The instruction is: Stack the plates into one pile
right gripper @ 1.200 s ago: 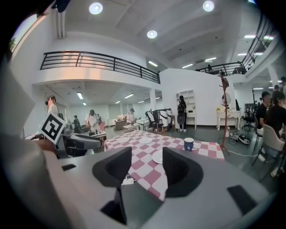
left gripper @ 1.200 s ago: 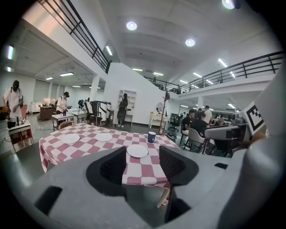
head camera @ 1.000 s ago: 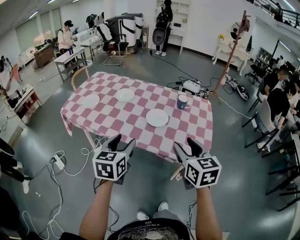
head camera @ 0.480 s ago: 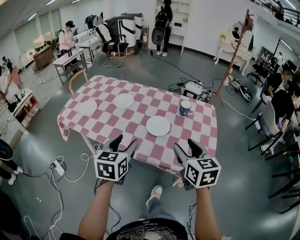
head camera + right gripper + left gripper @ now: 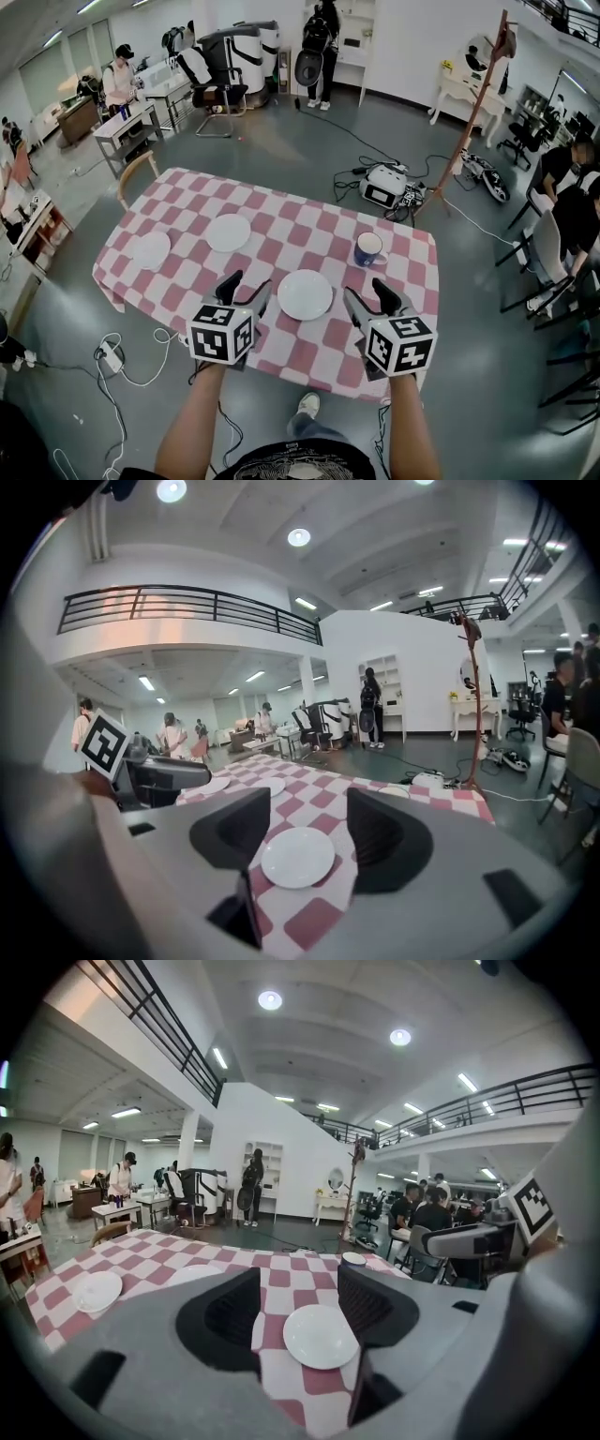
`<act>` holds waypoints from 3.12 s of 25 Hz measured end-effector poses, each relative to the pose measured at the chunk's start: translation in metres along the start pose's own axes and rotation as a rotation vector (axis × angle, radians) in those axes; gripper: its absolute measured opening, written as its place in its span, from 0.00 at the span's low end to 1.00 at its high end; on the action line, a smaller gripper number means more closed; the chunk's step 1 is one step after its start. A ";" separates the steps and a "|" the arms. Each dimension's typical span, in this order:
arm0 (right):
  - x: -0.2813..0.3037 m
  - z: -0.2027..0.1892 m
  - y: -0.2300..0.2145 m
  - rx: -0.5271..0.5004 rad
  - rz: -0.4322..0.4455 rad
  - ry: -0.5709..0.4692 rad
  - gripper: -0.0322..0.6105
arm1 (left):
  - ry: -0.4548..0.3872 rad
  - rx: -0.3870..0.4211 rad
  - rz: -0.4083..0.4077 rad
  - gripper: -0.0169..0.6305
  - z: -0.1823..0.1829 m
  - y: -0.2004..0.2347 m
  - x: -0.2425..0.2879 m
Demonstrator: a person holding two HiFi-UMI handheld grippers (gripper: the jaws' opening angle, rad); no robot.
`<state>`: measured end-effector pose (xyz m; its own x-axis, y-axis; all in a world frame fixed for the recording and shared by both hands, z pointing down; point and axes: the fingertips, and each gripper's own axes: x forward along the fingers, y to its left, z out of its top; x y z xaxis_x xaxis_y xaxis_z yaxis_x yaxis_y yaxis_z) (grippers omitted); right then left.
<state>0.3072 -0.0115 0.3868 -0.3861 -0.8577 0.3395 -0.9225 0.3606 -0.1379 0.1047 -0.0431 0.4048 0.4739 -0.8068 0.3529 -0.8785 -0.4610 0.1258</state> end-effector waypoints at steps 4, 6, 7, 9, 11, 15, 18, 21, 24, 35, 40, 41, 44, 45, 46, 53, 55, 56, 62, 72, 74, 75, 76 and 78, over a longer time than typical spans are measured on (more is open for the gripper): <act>0.029 0.009 -0.032 0.014 -0.015 0.012 0.43 | 0.009 0.008 -0.011 0.42 0.015 0.005 0.044; 0.038 0.011 -0.045 0.022 -0.024 0.016 0.43 | 0.010 0.023 -0.011 0.42 0.021 0.006 0.059; 0.041 0.012 -0.050 0.027 -0.028 0.017 0.43 | 0.011 0.027 -0.011 0.42 0.024 0.007 0.064; 0.046 0.012 -0.057 0.036 -0.035 0.020 0.43 | 0.013 0.028 -0.010 0.42 0.027 0.011 0.073; 0.051 0.012 -0.061 0.044 -0.039 0.024 0.43 | 0.015 0.026 -0.013 0.43 0.029 0.014 0.079; 0.061 0.011 -0.065 0.058 -0.046 0.031 0.43 | 0.025 0.034 -0.030 0.43 0.033 0.019 0.090; 0.067 0.008 -0.066 0.069 -0.066 0.038 0.44 | 0.034 0.038 -0.054 0.43 0.033 0.026 0.100; 0.071 0.008 -0.068 0.088 -0.103 0.031 0.44 | 0.054 0.049 -0.093 0.43 0.031 0.030 0.112; 0.076 0.002 -0.066 0.107 -0.128 0.045 0.44 | 0.083 0.051 -0.139 0.43 0.025 0.033 0.122; 0.104 -0.044 -0.068 0.263 -0.145 0.158 0.48 | 0.294 -0.047 -0.335 0.45 -0.029 0.032 0.162; 0.114 -0.081 -0.065 0.345 -0.109 0.251 0.48 | 0.408 -0.159 -0.395 0.45 -0.065 0.033 0.174; 0.115 -0.089 -0.064 0.364 -0.101 0.266 0.48 | 0.428 -0.183 -0.410 0.45 -0.071 0.032 0.175; 0.120 -0.108 -0.061 0.398 -0.081 0.312 0.48 | 0.487 -0.226 -0.449 0.45 -0.090 0.028 0.179; 0.122 -0.113 -0.060 0.408 -0.073 0.325 0.48 | 0.506 -0.232 -0.455 0.45 -0.095 0.027 0.179; 0.123 -0.118 -0.059 0.422 -0.065 0.336 0.47 | 0.525 -0.238 -0.460 0.45 -0.101 0.026 0.179; 0.125 -0.159 -0.048 0.520 -0.013 0.434 0.45 | 0.651 -0.311 -0.489 0.45 -0.138 0.021 0.175; 0.126 -0.170 -0.044 0.550 0.003 0.460 0.44 | 0.675 -0.323 -0.489 0.43 -0.145 0.021 0.174; 0.126 -0.174 -0.041 0.567 0.012 0.468 0.43 | 0.686 -0.332 -0.487 0.41 -0.149 0.021 0.173; 0.129 -0.189 -0.036 0.641 0.032 0.491 0.42 | 0.735 -0.368 -0.506 0.39 -0.163 0.017 0.169; 0.134 -0.191 -0.030 0.756 0.065 0.491 0.31 | 0.764 -0.372 -0.508 0.23 -0.170 0.011 0.170; 0.136 -0.192 -0.027 0.776 0.070 0.486 0.30 | 0.765 -0.370 -0.509 0.23 -0.170 0.011 0.170; 0.136 -0.193 -0.027 0.774 0.061 0.486 0.28 | 0.767 -0.370 -0.509 0.23 -0.171 0.010 0.170; 0.137 -0.194 -0.028 0.770 0.050 0.488 0.26 | 0.770 -0.368 -0.508 0.23 -0.171 0.010 0.170; 0.137 -0.195 -0.029 0.765 0.031 0.491 0.24 | 0.776 -0.344 -0.496 0.21 -0.173 0.012 0.169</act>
<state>0.2816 -0.0682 0.6191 -0.5267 -0.5362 0.6596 -0.7306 -0.1110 -0.6737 0.1634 -0.1211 0.6261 0.7299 -0.0273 0.6830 -0.6193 -0.4493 0.6439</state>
